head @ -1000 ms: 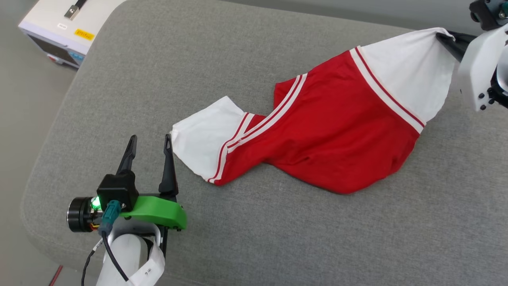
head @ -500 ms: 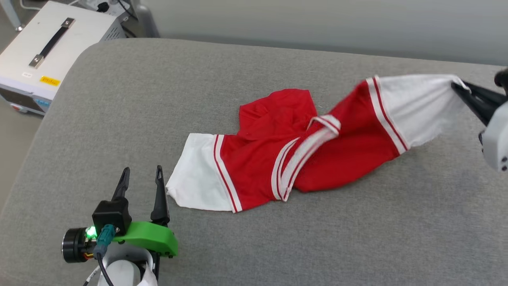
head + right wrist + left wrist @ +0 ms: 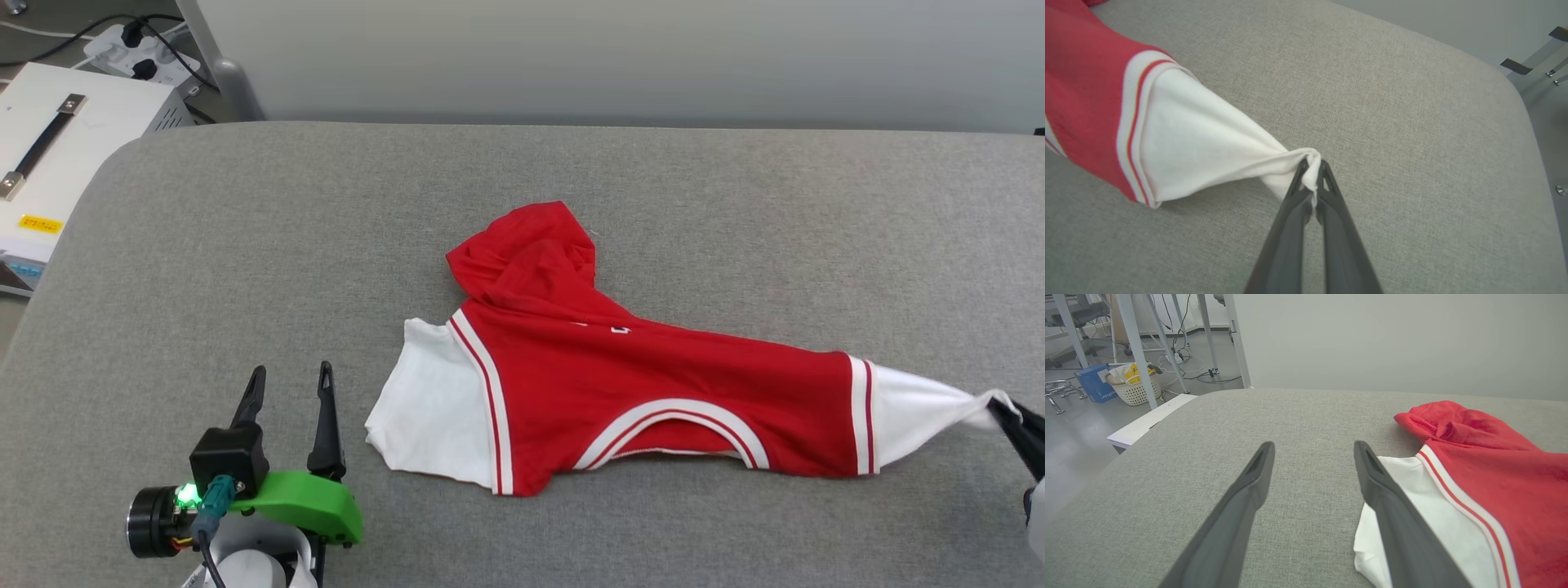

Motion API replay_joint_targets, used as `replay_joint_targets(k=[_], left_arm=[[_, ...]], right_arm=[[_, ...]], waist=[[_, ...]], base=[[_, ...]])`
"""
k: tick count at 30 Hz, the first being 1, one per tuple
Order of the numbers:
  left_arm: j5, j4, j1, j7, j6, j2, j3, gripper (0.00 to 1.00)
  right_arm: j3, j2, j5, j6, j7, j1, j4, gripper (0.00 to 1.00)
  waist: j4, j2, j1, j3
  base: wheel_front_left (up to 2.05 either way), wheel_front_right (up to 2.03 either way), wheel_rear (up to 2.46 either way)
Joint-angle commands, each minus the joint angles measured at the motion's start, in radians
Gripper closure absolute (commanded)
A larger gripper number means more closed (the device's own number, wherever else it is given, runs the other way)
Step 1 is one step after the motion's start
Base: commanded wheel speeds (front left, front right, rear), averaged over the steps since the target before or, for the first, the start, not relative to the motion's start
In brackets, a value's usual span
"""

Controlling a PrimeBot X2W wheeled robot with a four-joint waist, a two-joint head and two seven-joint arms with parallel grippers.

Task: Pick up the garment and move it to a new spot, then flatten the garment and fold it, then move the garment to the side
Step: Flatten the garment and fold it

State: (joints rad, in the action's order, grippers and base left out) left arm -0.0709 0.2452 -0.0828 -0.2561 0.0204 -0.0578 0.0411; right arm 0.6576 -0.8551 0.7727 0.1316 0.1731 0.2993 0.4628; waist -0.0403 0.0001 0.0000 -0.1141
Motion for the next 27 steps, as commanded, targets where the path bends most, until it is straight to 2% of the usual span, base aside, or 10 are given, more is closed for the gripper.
replay_joint_targets(k=[1, 6, 12, 13, 14, 21, 27], left_arm=[[0.012, 0.0, 0.014, -0.006, 0.003, 0.005, 0.005, 0.0], [0.017, 0.006, 0.013, -0.006, 0.005, 0.005, 0.012, 0.0], [0.018, 0.014, 0.011, -0.006, 0.008, 0.006, 0.015, 0.0], [0.018, 0.014, 0.012, -0.006, 0.007, 0.006, 0.015, 0.0], [0.018, 0.014, 0.013, -0.006, 0.007, 0.006, 0.016, 0.0], [0.021, 0.01, 0.013, -0.006, 0.005, 0.006, 0.017, 0.0], [0.028, -0.017, 0.011, -0.006, 0.005, 0.006, 0.009, 0.0]], right_arm=[[-0.027, 0.02, -0.002, -0.001, 0.014, -0.039, 0.014, 1.0], [-0.122, 0.078, -0.016, -0.001, 0.031, -0.171, 0.081, 1.0], [-0.195, 0.145, -0.025, -0.001, 0.036, -0.247, 0.132, 0.98], [-0.208, 0.151, -0.028, -0.001, 0.04, -0.25, 0.132, 0.62], [-0.224, 0.157, -0.032, -0.001, 0.046, -0.251, 0.13, 0.0], [-0.407, 0.137, -0.121, -0.001, 0.078, -0.244, 0.066, 0.0], [-0.59, 0.104, -0.224, -0.001, 0.066, -0.232, -0.097, 0.0]], waist=[[0.002, -0.0001, 0.0, -0.002], [0.007, -0.0001, 0.0, -0.004], [0.01, -0.0001, 0.0, 0.0], [0.012, -0.0001, 0.0, 0.001], [0.013, -0.0001, 0.0, 0.002], [0.016, -0.0001, 0.0, 0.005], [0.001, -0.0001, 0.0, 0.004]], base=[[0.0, 0.0, 0.0], [0.0, 0.0, 0.0], [0.0, 0.0, 0.0], [0.0, 0.0, 0.0], [0.0, 0.0, 0.0], [0.0, 0.0, 0.0], [0.0, 0.0, 0.0]])
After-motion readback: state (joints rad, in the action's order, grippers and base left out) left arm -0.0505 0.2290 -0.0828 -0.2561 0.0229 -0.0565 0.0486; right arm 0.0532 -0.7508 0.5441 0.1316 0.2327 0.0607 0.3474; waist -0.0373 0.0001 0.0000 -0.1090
